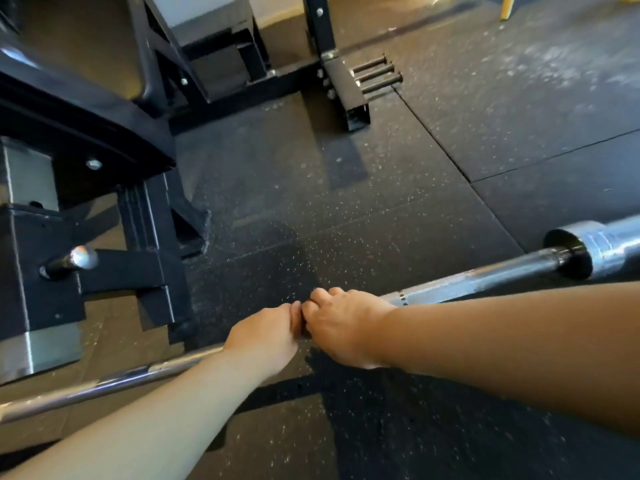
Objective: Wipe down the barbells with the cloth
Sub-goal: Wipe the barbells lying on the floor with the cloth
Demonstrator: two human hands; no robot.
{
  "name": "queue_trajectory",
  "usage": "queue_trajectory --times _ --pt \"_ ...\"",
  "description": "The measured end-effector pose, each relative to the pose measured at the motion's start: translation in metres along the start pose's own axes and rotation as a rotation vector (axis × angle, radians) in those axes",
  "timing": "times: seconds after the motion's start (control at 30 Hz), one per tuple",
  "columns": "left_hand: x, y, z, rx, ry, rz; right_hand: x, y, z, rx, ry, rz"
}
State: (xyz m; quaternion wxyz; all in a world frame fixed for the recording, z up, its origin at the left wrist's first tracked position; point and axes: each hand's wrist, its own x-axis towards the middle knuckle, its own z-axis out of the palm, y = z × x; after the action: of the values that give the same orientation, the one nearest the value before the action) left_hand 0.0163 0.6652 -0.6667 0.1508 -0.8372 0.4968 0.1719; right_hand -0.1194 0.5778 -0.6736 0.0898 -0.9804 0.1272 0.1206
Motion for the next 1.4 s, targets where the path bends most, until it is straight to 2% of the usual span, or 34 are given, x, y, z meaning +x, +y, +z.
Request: queue_trajectory --times 0.13,0.23,0.33,0.4,0.5,0.57,0.67,0.77,0.83,0.9,0.97,1.0,1.07,1.13,1.2,1.3,1.4 --pt "0.006 0.002 0.011 0.068 0.119 0.070 -0.023 0.026 0.000 0.124 -0.030 0.010" --pt "0.011 -0.002 0.012 -0.076 0.124 0.075 -0.043 0.030 0.000 0.182 -0.011 0.141" --pt "0.008 0.001 0.015 -0.014 0.131 0.091 -0.028 0.002 -0.002 0.142 -0.011 0.239" --pt "0.009 0.001 0.017 0.038 0.128 0.114 -0.006 -0.023 -0.001 0.217 0.068 0.293" --pt "0.015 -0.002 0.018 0.023 0.090 0.091 0.013 -0.043 0.010 0.300 0.316 0.481" --pt "0.015 -0.008 0.018 -0.033 0.082 0.047 0.011 -0.049 0.025 0.285 0.420 0.466" --pt "0.009 -0.018 0.023 -0.047 0.153 0.073 -0.005 -0.035 0.034 0.238 0.430 0.405" --pt "0.000 -0.025 0.028 -0.007 0.182 0.142 -0.015 -0.014 0.041 0.288 0.546 0.637" --pt "0.002 -0.026 0.029 -0.027 0.170 0.144 -0.006 -0.028 0.047 0.299 0.650 0.727" --pt "0.001 -0.020 0.025 -0.003 0.134 0.094 0.010 -0.050 0.050 0.267 0.654 0.648" --pt "0.001 -0.015 0.024 -0.018 0.105 0.033 0.016 -0.060 0.050 0.239 0.571 0.442" --pt "0.000 -0.015 0.023 -0.025 0.109 0.031 0.013 -0.054 0.047 0.222 0.522 0.357" --pt "-0.003 -0.017 0.022 0.003 0.145 0.076 -0.001 -0.031 0.041 0.151 0.477 0.298" --pt "-0.005 -0.021 0.023 0.119 0.175 0.161 -0.017 -0.004 0.043 0.115 0.494 0.397" --pt "-0.006 -0.021 0.023 0.131 0.185 0.209 -0.032 0.014 0.051 0.160 0.605 0.569" --pt "-0.003 -0.022 0.023 0.093 0.160 0.177 -0.033 0.005 0.059 0.299 0.747 0.702" --pt "-0.002 -0.027 0.023 0.004 0.145 0.088 -0.006 -0.028 0.052 0.318 0.690 0.706"
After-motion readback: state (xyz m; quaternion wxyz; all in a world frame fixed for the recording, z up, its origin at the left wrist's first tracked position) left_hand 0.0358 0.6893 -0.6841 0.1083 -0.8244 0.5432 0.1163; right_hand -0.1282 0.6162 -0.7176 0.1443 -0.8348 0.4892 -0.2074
